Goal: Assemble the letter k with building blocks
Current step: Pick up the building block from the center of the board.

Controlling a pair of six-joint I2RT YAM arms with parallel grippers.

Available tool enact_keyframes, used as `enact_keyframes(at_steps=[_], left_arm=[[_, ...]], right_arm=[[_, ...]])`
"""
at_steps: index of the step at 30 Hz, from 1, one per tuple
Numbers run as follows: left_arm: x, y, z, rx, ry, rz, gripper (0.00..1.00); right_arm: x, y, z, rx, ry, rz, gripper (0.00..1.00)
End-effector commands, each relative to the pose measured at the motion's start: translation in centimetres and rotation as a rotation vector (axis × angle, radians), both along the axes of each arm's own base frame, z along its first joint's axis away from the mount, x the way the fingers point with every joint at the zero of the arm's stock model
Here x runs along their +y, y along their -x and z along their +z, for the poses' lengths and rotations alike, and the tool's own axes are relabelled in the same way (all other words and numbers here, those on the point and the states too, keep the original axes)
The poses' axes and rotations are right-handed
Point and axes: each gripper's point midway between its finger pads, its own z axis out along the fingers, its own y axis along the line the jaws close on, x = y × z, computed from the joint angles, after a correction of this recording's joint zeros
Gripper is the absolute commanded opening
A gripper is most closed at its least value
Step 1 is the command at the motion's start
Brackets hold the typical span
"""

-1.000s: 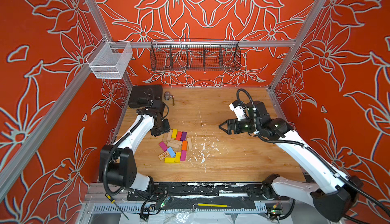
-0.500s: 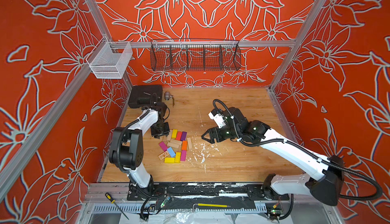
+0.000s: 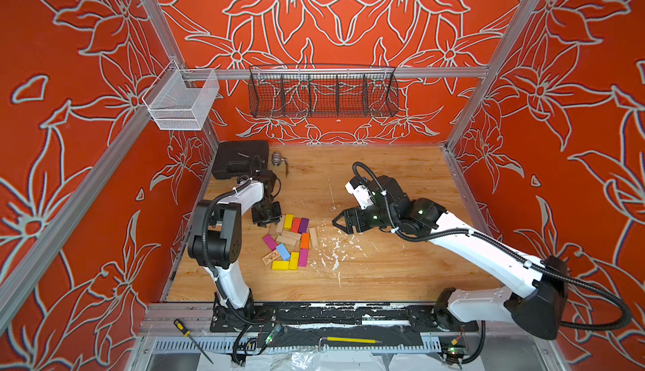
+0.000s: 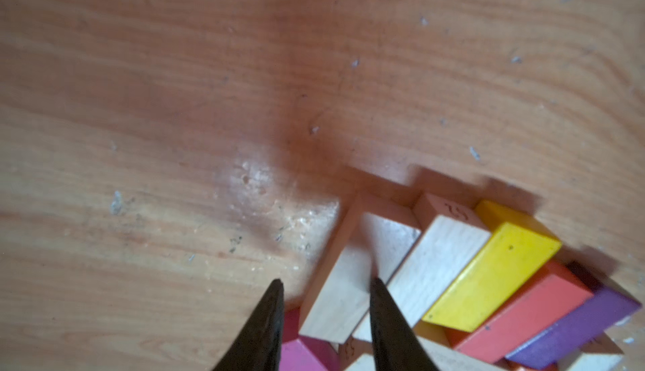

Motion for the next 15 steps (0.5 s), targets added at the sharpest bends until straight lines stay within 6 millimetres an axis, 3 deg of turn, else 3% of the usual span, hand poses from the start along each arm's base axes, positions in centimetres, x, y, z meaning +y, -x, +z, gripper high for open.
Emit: enact_keyframes(at_steps=[1,9,15], left_arm=[[-0.5,-0.6,-0.5,0.003,0.041,-0.019,0.40],[-0.7,-0.6,-1.3,0.022,0.052,-0.024,0.48],[0.3,-0.3,-1.6,0.044,-0.006,-0.013,0.41]], right_arm=[[-0.3,-0.2,1.3,-0.026,-0.009,-0.030,0.84],[-0.4,-0.4,1.3,-0.018,-0.011,-0.050,0.84],[-0.6,-0.6,1.3,-0.022,-0.005,-0.063,0.84]])
